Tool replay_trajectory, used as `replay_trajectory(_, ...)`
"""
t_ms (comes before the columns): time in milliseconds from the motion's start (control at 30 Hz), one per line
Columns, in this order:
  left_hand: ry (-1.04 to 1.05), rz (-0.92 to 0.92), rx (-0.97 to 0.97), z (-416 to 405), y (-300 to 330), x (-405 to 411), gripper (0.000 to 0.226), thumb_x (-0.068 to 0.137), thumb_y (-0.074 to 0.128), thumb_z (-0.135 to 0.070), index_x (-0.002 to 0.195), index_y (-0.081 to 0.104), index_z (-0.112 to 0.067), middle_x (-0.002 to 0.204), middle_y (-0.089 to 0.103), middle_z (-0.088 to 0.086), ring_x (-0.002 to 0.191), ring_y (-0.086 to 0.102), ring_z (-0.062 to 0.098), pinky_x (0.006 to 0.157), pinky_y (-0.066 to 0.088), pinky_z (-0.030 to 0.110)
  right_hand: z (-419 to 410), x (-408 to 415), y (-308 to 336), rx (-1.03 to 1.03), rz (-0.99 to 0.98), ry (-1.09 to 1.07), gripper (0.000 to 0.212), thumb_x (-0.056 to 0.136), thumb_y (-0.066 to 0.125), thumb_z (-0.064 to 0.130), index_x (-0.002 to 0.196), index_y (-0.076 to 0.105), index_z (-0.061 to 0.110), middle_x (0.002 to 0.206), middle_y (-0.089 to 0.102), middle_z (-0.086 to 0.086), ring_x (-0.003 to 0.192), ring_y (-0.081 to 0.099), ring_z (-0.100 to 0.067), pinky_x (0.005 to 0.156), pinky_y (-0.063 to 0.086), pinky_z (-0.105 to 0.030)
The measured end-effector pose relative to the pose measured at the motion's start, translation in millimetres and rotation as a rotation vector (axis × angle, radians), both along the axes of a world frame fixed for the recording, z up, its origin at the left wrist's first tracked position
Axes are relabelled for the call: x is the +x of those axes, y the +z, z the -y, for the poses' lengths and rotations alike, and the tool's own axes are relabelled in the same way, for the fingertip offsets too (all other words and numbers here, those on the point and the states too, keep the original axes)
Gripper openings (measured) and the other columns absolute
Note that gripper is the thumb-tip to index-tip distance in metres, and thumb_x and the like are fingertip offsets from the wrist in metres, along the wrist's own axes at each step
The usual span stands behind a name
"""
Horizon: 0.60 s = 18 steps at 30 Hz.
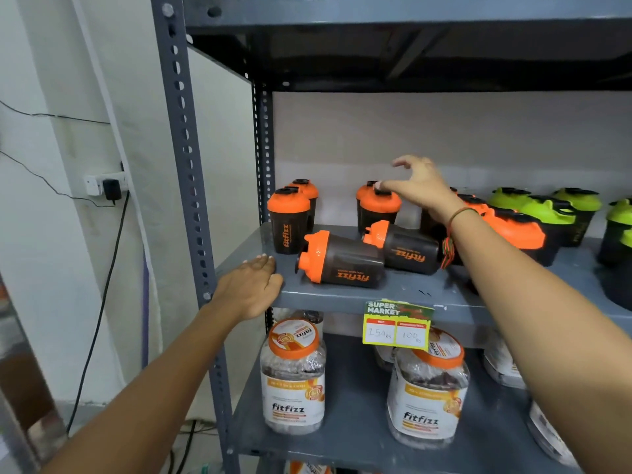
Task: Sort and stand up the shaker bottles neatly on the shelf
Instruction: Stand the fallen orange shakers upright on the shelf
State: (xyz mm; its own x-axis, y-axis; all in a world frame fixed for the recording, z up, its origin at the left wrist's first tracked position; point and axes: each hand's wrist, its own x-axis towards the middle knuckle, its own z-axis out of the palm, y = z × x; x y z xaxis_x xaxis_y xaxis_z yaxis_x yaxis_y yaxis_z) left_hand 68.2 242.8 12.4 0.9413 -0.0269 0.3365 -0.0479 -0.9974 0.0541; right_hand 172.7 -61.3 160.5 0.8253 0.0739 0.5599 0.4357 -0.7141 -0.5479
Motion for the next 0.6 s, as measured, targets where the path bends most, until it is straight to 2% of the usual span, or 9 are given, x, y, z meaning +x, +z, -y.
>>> replay_trajectory(100, 0.013, -0.011, 0.001, 0.6, 0.7, -1.2, 0.061, 0.096, 0.017, -0.043, 0.149, 0.028, -0.015, 0.155, 0.027, 0.007, 0.140, 0.028, 0.021, 0.110, 0.024, 0.034, 6.1, -16.4, 3.5, -0.177, -0.218, 0.147, 0.048, 0.080, 0.076, 0.025, 0.125, 0.060, 0.024, 0.131, 0.056, -0.006, 0.123, 0.050, -0.018, 0.098, 0.039, -0.030)
replay_trajectory(167, 0.017, -0.010, 0.005, 0.9, 1.3, -1.4, 0.060, 0.096, 0.018, -0.043, 0.148, 0.029, -0.015, 0.155, 0.027, 0.007, 0.140, 0.029, 0.022, 0.110, 0.025, 0.035, 7.8, -24.4, -0.8, -0.354, -0.356, 0.143, 0.060, 0.082, 0.075, 0.022, 0.137, 0.052, 0.019, 0.137, 0.053, -0.007, 0.122, 0.050, -0.021, 0.099, 0.040, -0.030)
replay_trajectory(267, 0.029, -0.015, 0.005, 0.8, 2.0, -0.8, 0.061, 0.096, 0.017, -0.044, 0.148, 0.028, -0.016, 0.155, 0.027, 0.006, 0.140, 0.029, 0.021, 0.109, 0.026, 0.036, 7.0, -29.2, -13.0, -0.567, -0.532, 0.101, 0.085, 0.081, 0.077, 0.025, 0.152, 0.031, 0.018, 0.145, 0.045, -0.008, 0.113, 0.051, -0.022, 0.089, 0.046, -0.030)
replay_trajectory(333, 0.032, -0.023, 0.005, 0.2, 1.5, -0.2, 0.062, 0.095, 0.016, -0.046, 0.149, 0.027, -0.016, 0.156, 0.026, 0.006, 0.140, 0.028, 0.021, 0.110, 0.026, 0.036, 5.8, -28.4, -18.4, -0.610, -0.532, 0.055, 0.093, 0.077, 0.079, 0.025, 0.153, 0.027, 0.017, 0.147, 0.043, -0.009, 0.122, 0.049, -0.026, 0.097, 0.046, -0.035)
replay_trajectory(467, 0.032, -0.018, 0.011, -0.2, 0.9, 0.9, 0.061, 0.096, 0.017, -0.045, 0.149, 0.027, -0.016, 0.156, 0.026, 0.006, 0.140, 0.028, 0.022, 0.110, 0.025, 0.036, 3.4, -25.5, -24.6, -0.633, -0.509, -0.016, 0.093, 0.072, 0.084, 0.030, 0.148, 0.035, 0.011, 0.143, 0.048, -0.008, 0.125, 0.050, -0.028, 0.103, 0.044, -0.038)
replay_trajectory(600, 0.021, -0.016, 0.014, -0.1, 0.6, 1.3, 0.060, 0.097, 0.017, -0.043, 0.149, 0.027, -0.015, 0.156, 0.025, 0.007, 0.141, 0.027, 0.021, 0.111, 0.022, 0.034, 3.7, -21.8, -31.4, -0.536, -0.506, -0.022, 0.068, 0.068, 0.086, 0.032, 0.124, 0.055, 0.008, 0.122, 0.062, -0.011, 0.109, 0.059, -0.028, 0.095, 0.050, -0.042)
